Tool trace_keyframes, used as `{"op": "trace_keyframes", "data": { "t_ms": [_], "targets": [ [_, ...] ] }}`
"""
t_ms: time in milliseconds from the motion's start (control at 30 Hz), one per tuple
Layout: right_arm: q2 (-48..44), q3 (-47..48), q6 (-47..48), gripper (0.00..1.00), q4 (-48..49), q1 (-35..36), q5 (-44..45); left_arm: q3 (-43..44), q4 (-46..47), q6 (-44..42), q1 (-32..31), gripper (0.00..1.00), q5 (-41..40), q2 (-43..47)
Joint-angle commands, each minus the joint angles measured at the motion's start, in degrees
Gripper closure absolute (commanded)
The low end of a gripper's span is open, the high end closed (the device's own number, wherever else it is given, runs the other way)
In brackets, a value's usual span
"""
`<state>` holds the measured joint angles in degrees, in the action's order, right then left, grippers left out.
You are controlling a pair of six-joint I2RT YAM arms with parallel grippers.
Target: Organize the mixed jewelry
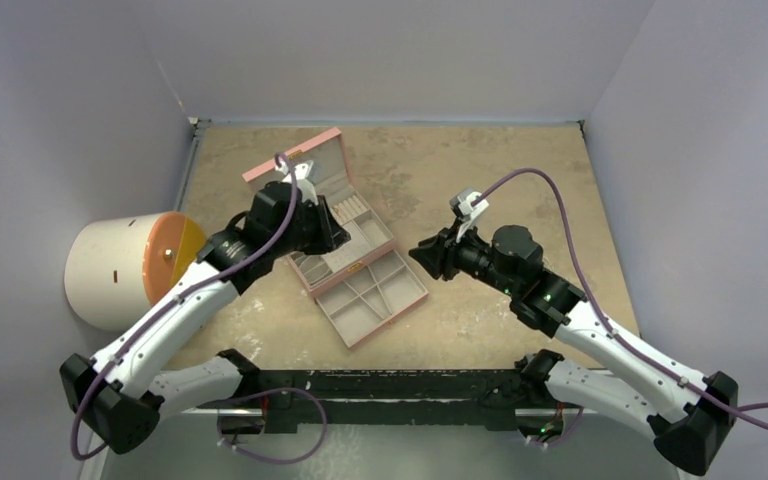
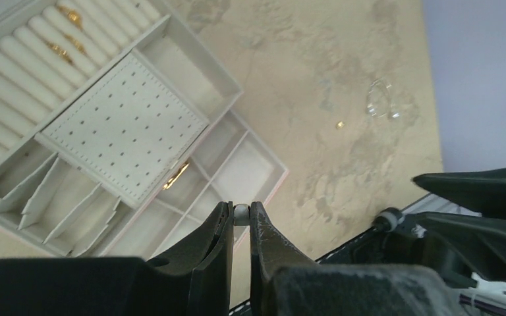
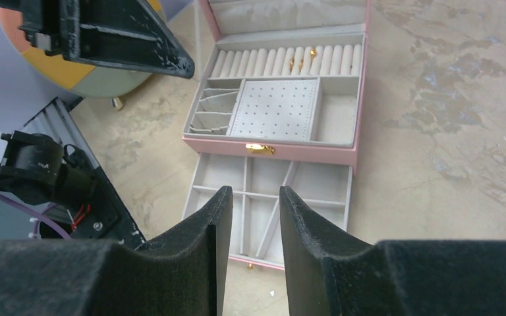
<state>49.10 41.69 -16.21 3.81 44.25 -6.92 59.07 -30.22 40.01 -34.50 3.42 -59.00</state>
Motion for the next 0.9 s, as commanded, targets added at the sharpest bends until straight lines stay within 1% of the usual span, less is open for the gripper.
{"op": "trace_keyframes", "data": {
  "t_ms": [0, 100, 167, 300, 467, 667, 867],
  "targets": [
    [-0.84, -0.56, 0.53, 0.65, -1.01, 0.04, 2.38, 5.74, -8.35, -4.35, 0.22, 1.00, -1.86, -6.26],
    [-1.17, -0.99, 0.48, 0.65, -1.40, -0.04, 2.52, 7.55, -11.53, -6.90, 0.25, 1.00, -3.13, -10.46],
    [-1.49, -1.33, 0.47, 0.65, -1.43, 0.02, 2.65, 8.67, -13.00, -8.25, 0.25, 1.00, -6.00, -12.79],
    [-1.73, -1.45, 0.39, 0.65, -1.63, -0.03, 2.34, 10.33, -15.56, -10.30, 0.22, 1.00, -8.64, -17.85],
    [-2.05, -1.65, 0.31, 0.65, -1.97, 0.03, 2.11, 10.22, -14.59, -11.65, 0.22, 1.00, -11.06, -21.83],
    [-1.82, -2.03, -0.28, 0.65, -1.48, -0.04, 1.07, 11.55, -13.89, -12.59, 0.22, 1.00, -11.91, -26.81],
    [-2.27, -2.48, -0.49, 0.65, -1.45, -0.04, 0.91, 12.75, -15.05, -13.81, 0.25, 1.00, -13.21, -29.99]
  ]
}}
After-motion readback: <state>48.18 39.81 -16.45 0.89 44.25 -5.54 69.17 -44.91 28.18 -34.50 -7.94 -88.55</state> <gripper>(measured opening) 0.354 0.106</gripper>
